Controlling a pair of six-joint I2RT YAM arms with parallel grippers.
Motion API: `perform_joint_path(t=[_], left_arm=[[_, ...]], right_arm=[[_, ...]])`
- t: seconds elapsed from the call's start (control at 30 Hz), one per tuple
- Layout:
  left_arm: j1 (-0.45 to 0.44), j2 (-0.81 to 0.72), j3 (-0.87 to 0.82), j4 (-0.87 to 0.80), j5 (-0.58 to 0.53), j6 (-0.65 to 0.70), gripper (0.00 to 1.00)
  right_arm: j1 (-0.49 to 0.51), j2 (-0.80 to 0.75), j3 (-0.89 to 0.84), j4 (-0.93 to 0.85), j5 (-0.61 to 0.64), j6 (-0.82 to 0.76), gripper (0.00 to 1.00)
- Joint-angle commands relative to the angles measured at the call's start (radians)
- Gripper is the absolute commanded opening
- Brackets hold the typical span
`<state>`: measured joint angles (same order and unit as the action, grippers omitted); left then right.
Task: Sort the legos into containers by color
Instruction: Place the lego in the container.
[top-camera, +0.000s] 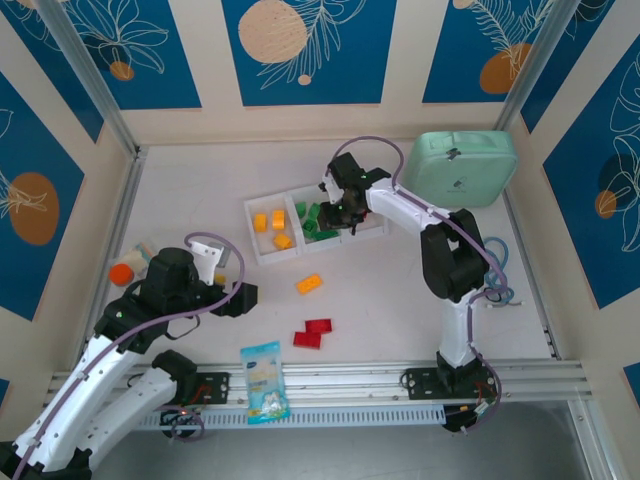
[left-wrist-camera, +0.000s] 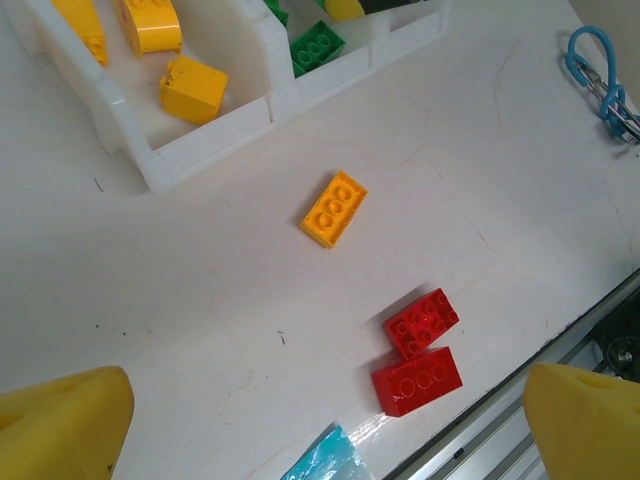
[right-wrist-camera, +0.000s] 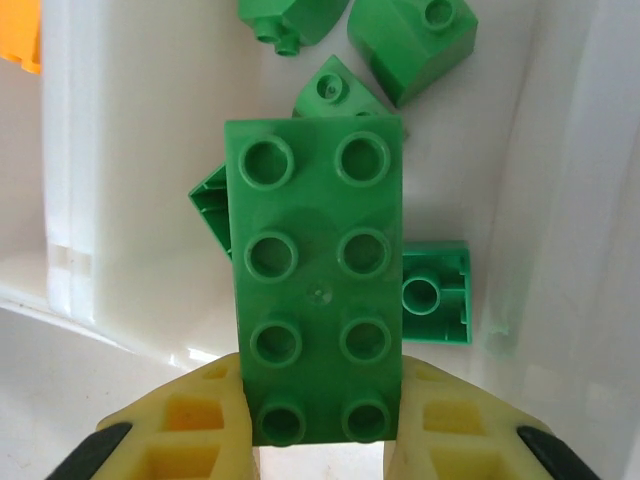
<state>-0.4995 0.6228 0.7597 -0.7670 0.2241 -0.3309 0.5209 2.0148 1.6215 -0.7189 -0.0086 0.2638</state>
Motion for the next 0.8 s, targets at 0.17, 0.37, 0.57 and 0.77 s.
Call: perform_joint_path(t=[0.17, 0.37, 0.57, 0.77], left_arm=[[0.004, -0.009, 0.001, -0.004, -0.011, 0.021, 1.00], [0.004, -0.026, -0.002, 0.000, -0.016, 0.021, 0.99], [0.004, -0.011, -0.002, 0.000, -0.009, 0.021, 0.99], [0.004, -0.004, -0.002, 0.000, -0.007, 0.021, 0.99]], right_arm=[[-0.013, 0.013, 0.015, 0.020, -0.041, 0.076, 0.48], [-0.015, -0.008, 0.002, 0.022, -0.042, 0.098, 0.61], [-0.009, -0.058, -0.004, 0.001, -0.049, 0.097, 0.65], [0.000, -0.142, -0.048, -0.016, -0.064, 0.075, 0.66]])
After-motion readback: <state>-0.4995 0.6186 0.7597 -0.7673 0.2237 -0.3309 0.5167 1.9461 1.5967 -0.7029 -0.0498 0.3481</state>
